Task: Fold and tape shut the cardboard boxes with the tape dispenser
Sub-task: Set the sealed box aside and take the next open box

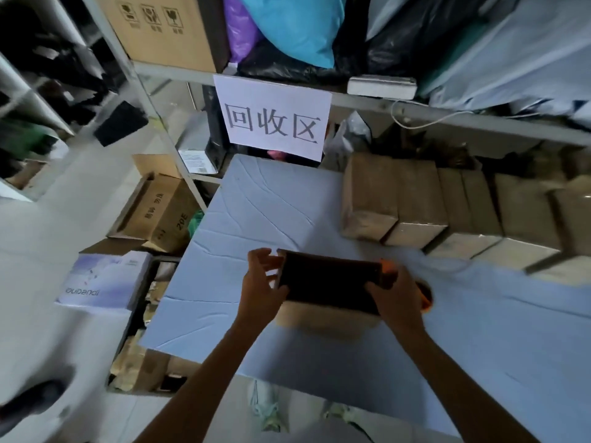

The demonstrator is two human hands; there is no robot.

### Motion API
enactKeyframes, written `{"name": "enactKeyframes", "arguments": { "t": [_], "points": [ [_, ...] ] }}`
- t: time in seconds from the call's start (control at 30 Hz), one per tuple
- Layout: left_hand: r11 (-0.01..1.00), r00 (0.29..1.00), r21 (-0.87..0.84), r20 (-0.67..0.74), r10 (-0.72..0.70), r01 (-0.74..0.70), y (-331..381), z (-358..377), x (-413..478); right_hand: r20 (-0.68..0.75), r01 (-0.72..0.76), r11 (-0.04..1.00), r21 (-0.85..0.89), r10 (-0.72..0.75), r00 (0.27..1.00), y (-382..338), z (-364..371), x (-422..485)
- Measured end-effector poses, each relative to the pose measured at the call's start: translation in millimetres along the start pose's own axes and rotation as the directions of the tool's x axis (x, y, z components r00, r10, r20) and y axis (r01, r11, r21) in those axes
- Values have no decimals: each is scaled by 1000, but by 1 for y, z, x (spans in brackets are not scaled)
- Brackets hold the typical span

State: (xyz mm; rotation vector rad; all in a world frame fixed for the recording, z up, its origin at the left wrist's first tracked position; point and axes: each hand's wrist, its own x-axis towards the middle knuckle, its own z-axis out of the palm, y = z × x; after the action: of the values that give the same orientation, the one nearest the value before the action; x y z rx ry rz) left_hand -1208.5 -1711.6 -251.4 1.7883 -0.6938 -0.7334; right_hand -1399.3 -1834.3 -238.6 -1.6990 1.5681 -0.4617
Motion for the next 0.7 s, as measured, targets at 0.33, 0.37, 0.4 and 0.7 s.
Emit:
{"name": "enactKeyframes", "arguments": {
  "t": [0.33, 0.37, 0.4, 0.7],
  "points": [
    [999, 988, 9, 150, 47, -49, 2, 9, 11, 46, 134, 991, 1, -133, 990, 22, -9, -9],
    [998, 987, 26, 155, 47, -52, 3, 11, 11, 59, 137, 991, 7, -137, 989, 24, -12, -8],
    [997, 987, 45, 154, 47, -55, 4, 12, 11, 68, 149, 989, 12, -150, 986, 27, -13, -7],
    [999, 989, 49, 151, 9, -16, 9, 15, 9, 62, 267, 960, 87, -273, 960, 38, -21, -6]
  ]
}}
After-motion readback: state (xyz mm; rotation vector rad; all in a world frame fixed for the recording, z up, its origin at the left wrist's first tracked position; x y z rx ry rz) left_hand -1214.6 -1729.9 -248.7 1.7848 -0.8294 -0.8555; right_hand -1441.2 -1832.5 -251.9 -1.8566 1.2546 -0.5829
